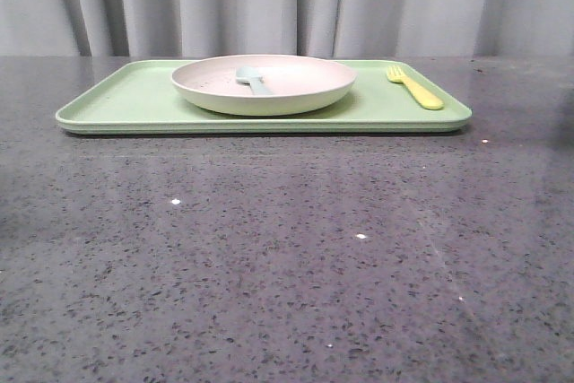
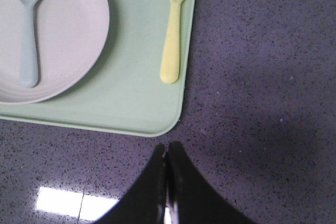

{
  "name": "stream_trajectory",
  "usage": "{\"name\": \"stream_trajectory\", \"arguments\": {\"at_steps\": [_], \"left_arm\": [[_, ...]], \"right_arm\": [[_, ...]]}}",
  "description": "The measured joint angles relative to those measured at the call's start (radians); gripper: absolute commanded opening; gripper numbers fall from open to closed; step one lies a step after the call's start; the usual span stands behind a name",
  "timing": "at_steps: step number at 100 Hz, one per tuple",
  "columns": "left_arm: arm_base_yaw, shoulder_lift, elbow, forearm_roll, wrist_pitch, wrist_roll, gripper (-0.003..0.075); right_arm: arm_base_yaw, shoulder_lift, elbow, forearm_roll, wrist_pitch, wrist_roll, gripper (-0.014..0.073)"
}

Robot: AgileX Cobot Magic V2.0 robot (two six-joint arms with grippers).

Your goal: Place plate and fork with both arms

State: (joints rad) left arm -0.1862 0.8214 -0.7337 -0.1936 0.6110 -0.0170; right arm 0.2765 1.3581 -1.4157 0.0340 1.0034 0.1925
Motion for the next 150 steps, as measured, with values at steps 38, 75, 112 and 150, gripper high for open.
{"name": "stream_trajectory", "arguments": {"at_steps": [38,75,112,150], "left_arm": [[0.0,-0.105,0.048,0.004,-0.045,0.0,-0.002],[0.0,-0.279,0.152,0.011,-0.104,0.0,-0.002],[0.0,-0.387,0.217,0.019,-0.124,0.0,-0.002],[0.0,-0.494,0.248,0.037,-0.128,0.0,-0.002]], "right_arm": [[0.0,-0.316,0.379,-0.019,-0.247,0.0,-0.0015],[0.0,-0.619,0.685,-0.062,-0.439,0.0,-0.0015],[0.0,-0.881,0.901,-0.062,-0.516,0.0,-0.0015],[0.0,-1.016,0.933,-0.062,-0.528,0.0,-0.0015]]}}
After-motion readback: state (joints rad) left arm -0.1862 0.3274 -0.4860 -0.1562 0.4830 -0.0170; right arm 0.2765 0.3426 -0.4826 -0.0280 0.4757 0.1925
